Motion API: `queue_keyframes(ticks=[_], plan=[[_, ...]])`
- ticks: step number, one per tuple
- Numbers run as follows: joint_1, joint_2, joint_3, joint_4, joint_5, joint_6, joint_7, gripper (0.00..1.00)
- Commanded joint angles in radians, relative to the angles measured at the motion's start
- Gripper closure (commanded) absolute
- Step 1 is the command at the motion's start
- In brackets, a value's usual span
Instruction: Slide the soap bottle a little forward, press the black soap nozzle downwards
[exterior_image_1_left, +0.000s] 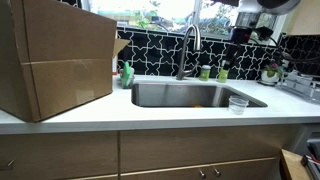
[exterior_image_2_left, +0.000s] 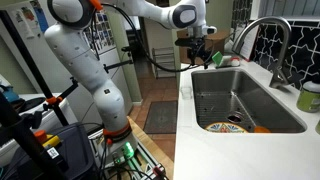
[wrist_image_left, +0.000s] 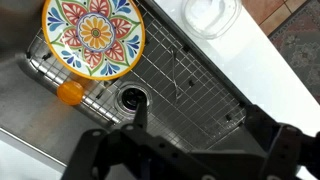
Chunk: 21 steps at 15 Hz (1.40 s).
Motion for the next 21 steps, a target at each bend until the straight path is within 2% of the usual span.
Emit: queue_keyframes(ticks=[1,7,8,10,14,18,19,21], plan=[[-0.008,0.001,0.006,0.003,0.002,-0.003,-0.002,0.00],[-0.008,0.001,0.006,0.003,0.002,-0.003,-0.002,0.00],[-0.023,0.027,0.004,0.020,-0.014,0.019,0.037,0.00],[-0.068,0.100,-0.021,0.093,-0.036,0.049,0.111,0.00],[-0.148,0.248,-0.090,0.296,-0.047,0.132,0.147,0.00],[-0.208,0.417,-0.138,0.546,-0.022,0.104,0.233,0.00],[-0.197,0.318,-0.123,0.424,-0.027,0.127,0.180,0.00],[-0.212,0.381,-0.132,0.505,-0.026,0.126,0.202,0.00]])
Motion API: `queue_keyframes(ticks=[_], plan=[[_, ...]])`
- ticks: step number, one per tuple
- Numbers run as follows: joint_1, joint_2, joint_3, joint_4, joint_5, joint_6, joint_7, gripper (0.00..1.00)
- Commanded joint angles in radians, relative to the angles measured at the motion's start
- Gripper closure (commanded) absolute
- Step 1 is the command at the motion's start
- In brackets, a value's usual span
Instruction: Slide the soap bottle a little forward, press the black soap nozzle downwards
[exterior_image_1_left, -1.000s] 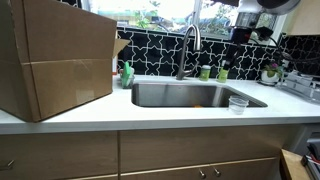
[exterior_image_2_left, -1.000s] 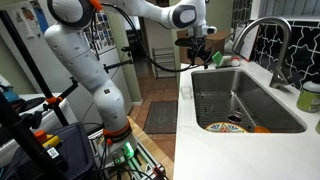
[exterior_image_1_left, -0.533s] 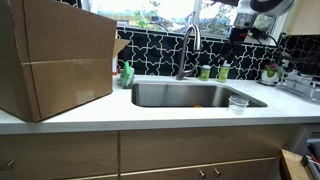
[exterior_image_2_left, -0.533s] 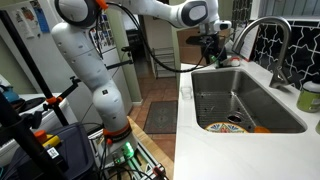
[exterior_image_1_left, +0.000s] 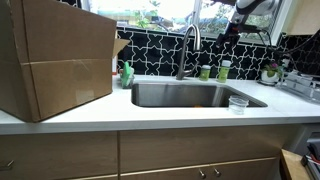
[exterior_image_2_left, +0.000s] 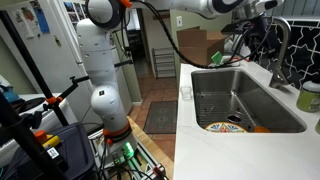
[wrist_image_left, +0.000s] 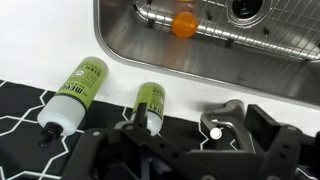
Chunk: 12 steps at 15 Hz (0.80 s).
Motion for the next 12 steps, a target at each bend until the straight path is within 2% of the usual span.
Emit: queue_keyframes(ticks=[1,3,5,12], plan=[[-0.009,0.019,0.008,0.023,0.000,-0.004,0.006,0.00],[-0.009,0.034,0.010,0.036,0.000,-0.004,0.014,0.00],[-0.020,0.124,-0.007,0.141,0.006,-0.078,0.128,0.00],[-0.101,0.402,-0.024,0.404,0.113,-0.098,0.367,0.00]])
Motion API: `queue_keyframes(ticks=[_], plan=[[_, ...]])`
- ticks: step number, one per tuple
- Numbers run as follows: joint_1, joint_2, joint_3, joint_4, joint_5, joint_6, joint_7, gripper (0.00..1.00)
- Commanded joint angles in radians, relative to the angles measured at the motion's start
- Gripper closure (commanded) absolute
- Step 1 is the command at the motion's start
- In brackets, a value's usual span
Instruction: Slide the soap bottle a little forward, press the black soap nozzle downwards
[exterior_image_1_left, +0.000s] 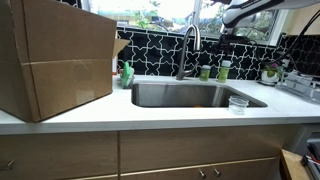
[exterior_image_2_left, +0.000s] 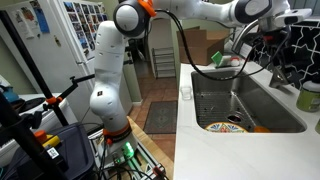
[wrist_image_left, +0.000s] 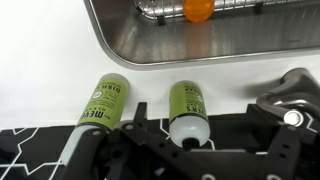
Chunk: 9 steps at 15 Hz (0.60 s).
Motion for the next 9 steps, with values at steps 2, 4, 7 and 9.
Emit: queue_keyframes(ticks=[2,4,7,9], plan=[[-0.046,0.184,0.004,0.225,0.058,-0.063,0.105,0.00],[-0.054,0.233,0.004,0.298,0.049,-0.067,0.127,0.00],[-0.070,0.288,0.006,0.398,0.041,-0.059,0.132,0.00],[-0.085,0.324,0.011,0.459,0.039,-0.051,0.120,0.00]])
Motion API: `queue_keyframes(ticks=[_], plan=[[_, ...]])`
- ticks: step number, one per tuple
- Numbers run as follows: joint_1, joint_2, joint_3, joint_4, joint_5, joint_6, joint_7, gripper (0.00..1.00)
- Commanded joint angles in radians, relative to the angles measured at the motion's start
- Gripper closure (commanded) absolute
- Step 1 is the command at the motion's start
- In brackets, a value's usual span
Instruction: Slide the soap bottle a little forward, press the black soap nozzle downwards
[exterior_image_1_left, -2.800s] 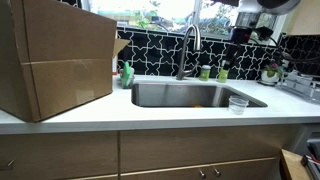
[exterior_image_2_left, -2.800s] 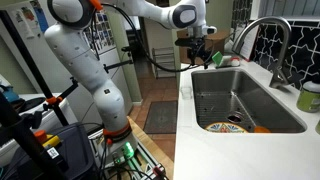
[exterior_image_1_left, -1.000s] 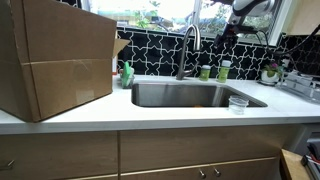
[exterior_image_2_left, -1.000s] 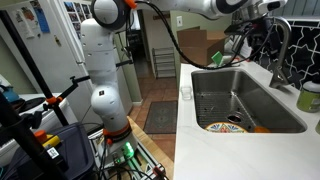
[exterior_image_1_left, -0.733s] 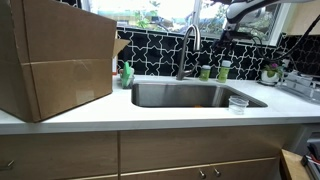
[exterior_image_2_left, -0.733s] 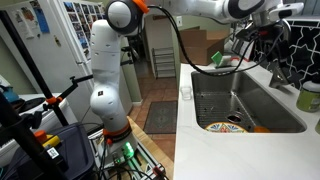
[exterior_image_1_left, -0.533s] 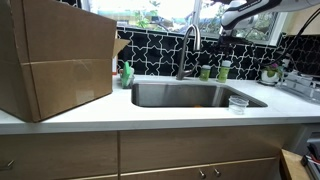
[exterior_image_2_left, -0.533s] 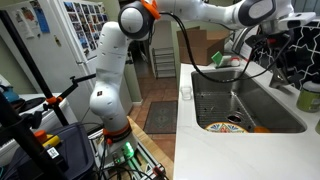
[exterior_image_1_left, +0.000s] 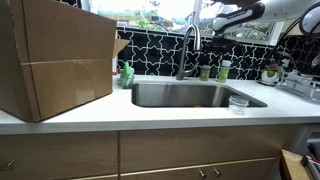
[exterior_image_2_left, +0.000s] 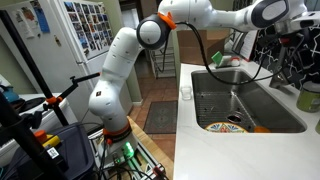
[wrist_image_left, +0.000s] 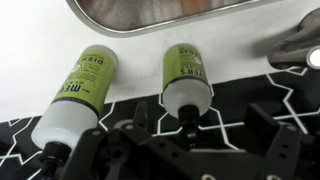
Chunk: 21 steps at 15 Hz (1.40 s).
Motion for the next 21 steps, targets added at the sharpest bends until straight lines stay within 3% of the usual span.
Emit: queue_keyframes(ticks=[1,5,7,8,10,18,21], plan=[[-0.042,0.095,0.011,0.156,0.002,-0.028,0.002,0.00],[-0.075,0.156,0.022,0.248,0.007,-0.020,-0.014,0.00],[-0.091,0.179,0.034,0.279,0.015,-0.016,-0.017,0.06],[-0.088,0.182,0.029,0.275,0.024,-0.012,-0.024,0.11],[-0.092,0.199,0.030,0.295,0.023,-0.017,-0.025,0.39],[-0.101,0.229,0.036,0.342,0.024,-0.037,-0.036,0.99],[-0.104,0.230,0.038,0.351,0.024,-0.049,-0.041,0.96]])
